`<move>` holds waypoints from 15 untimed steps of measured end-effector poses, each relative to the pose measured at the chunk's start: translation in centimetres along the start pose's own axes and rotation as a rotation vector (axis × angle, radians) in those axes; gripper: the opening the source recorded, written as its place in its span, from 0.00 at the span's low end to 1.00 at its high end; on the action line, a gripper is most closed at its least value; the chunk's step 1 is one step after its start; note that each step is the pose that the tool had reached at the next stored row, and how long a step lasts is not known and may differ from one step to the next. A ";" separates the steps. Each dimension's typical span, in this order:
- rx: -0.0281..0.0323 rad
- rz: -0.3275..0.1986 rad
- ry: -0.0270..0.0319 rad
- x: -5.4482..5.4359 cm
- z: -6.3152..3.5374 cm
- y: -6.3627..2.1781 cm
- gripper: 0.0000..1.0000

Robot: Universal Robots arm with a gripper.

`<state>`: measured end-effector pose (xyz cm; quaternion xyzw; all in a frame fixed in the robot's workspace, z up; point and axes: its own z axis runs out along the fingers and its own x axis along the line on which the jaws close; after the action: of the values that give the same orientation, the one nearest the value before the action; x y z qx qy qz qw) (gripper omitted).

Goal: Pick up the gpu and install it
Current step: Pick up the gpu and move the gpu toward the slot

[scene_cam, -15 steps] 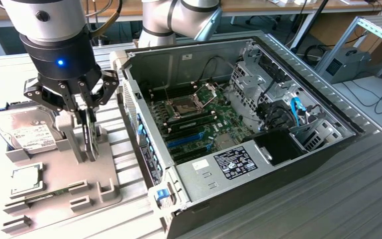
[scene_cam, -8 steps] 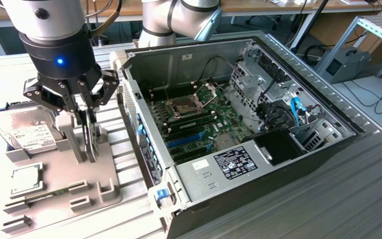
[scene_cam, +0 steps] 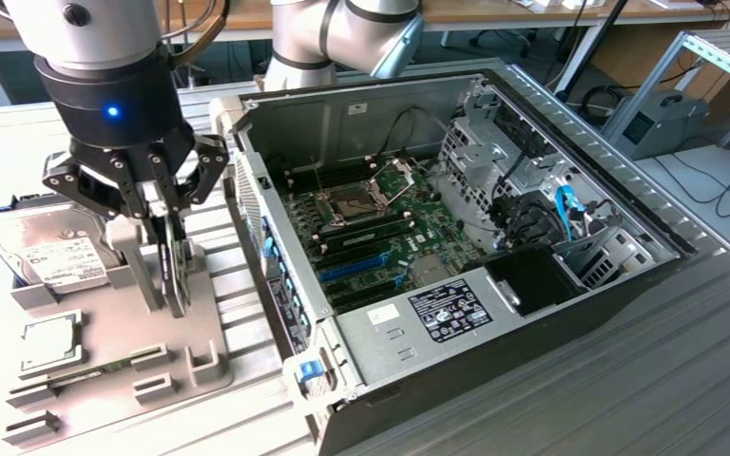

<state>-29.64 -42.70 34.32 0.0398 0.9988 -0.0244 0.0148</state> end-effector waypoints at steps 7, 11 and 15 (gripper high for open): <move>0.0012 0.000 -0.0003 0.0 -1.02 -0.04 0.26; 0.0011 0.000 -0.0002 0.0 -1.53 -0.07 0.26; 0.0011 0.000 -0.0003 -0.1 -1.89 -0.08 0.26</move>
<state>-29.65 -42.69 36.21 0.0398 0.9988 -0.0250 0.0149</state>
